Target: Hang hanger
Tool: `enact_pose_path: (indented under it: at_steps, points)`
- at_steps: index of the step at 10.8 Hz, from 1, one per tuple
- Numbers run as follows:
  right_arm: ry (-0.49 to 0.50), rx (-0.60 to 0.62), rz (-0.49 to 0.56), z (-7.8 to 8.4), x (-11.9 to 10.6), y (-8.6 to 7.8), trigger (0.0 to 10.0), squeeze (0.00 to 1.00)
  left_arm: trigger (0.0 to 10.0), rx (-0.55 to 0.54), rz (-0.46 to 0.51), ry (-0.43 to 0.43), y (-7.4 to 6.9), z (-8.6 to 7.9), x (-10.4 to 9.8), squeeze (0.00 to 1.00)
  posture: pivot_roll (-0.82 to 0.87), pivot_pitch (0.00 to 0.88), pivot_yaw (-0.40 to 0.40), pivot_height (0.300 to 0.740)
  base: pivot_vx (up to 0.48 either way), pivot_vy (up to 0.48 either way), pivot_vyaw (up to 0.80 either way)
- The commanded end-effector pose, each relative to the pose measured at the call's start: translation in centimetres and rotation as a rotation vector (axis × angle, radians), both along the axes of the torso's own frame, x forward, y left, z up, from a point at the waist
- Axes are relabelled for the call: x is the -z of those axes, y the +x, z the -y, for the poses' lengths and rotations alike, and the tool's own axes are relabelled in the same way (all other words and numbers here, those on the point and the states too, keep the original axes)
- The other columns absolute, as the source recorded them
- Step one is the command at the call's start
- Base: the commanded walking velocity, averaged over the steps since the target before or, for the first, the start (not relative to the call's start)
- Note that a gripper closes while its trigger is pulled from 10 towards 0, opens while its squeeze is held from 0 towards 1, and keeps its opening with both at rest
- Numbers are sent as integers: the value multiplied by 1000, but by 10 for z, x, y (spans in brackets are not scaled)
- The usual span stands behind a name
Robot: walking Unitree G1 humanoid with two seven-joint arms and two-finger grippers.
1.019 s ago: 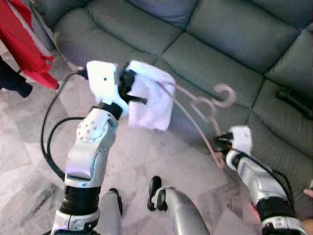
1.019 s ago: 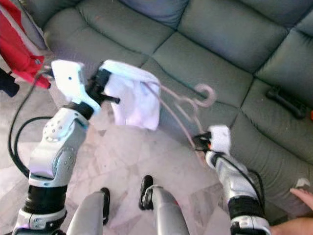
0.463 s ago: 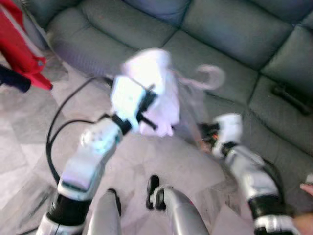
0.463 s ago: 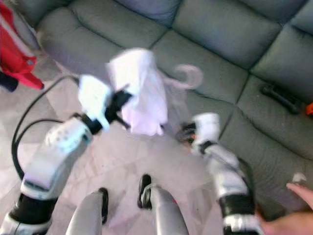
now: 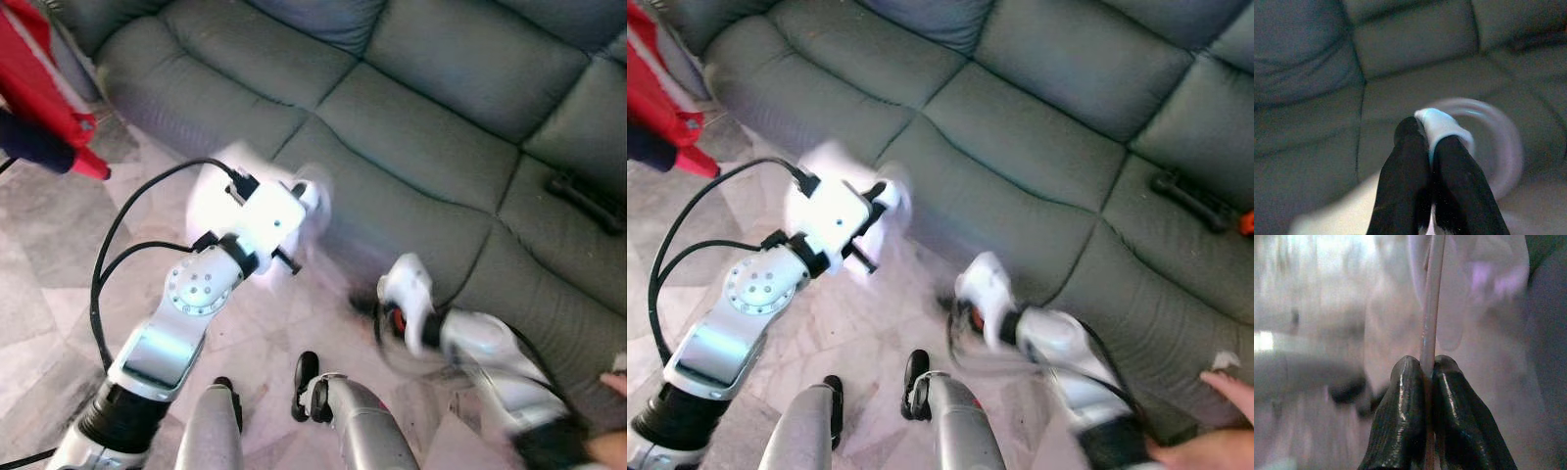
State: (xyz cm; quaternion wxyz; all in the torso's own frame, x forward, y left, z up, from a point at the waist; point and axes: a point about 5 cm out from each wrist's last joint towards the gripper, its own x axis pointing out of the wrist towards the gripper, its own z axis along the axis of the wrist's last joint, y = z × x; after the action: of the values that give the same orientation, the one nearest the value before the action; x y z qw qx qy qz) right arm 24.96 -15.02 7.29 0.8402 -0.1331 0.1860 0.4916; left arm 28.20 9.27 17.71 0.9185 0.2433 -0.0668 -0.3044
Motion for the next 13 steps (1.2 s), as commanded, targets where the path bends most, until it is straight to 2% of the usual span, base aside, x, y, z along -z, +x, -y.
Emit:
enact_pose_path:
  at_steps: [1, 3, 4, 5, 6, 7, 8, 9, 11, 12, 13]
  points:
    - [-79, -37, -108, 8, 20, -16, 10000, 0, 10000, 37, 62, 6, -3, 5, -6, 0, 29, 307, -108, 740, 0, 0, 0]
    - [-146, -78, -175, 26, 24, -27, 10000, 0, 10000, 34, 71, 1, -1, 1, -6, 0, 19, 308, -106, 740, 0, 0, 0]
    - [-203, -82, -192, 34, 28, -30, 10000, 0, 10000, -8, 131, -77, 4, -1, -19, 0, 19, 308, -106, 740, 0, 0, 0]
    - [-274, -29, -167, 43, 35, -26, 10000, 0, 10000, -86, 196, -175, 11, -7, -35, 0, 17, 307, -105, 740, 0, 0, 0]
    - [-313, 141, -54, 52, 35, -8, 10000, 0, 10000, -183, 228, -239, 16, -19, -44, 0, 18, 306, -107, 740, 0, 0, 0]
    - [-280, 268, 0, 56, 30, 4, 10000, 0, 10000, -232, 229, -289, 19, -28, -47, 0, 17, 306, -107, 740, 0, 0, 0]
    - [-249, 463, 49, 69, 26, 19, 10000, 0, 10000, -248, 206, -348, 21, -33, -48, 0, 19, 306, -107, 740, 0, 0, 0]
    - [-217, 639, 84, 85, 21, 31, 10000, 0, 10000, -240, 217, -352, 20, -31, -50, 0, 22, 306, -108, 740, 0, 0, 0]
    - [-48, 965, 267, 114, -13, 54, 10000, 0, 10000, -202, 203, -331, 15, -27, -43, 0, 18, 306, -110, 740, 0, 0, 0]
    - [23, 1015, 315, 117, -23, 59, 10000, 0, 10000, -175, 177, -321, 12, -24, -38, 0, 18, 306, -110, 740, 0, 0, 0]
    - [135, 1073, 394, 119, -41, 67, 10000, 0, 10000, -45, 76, -349, 2, -10, -28, 0, 17, 307, -108, 740, 0, 0, 0]
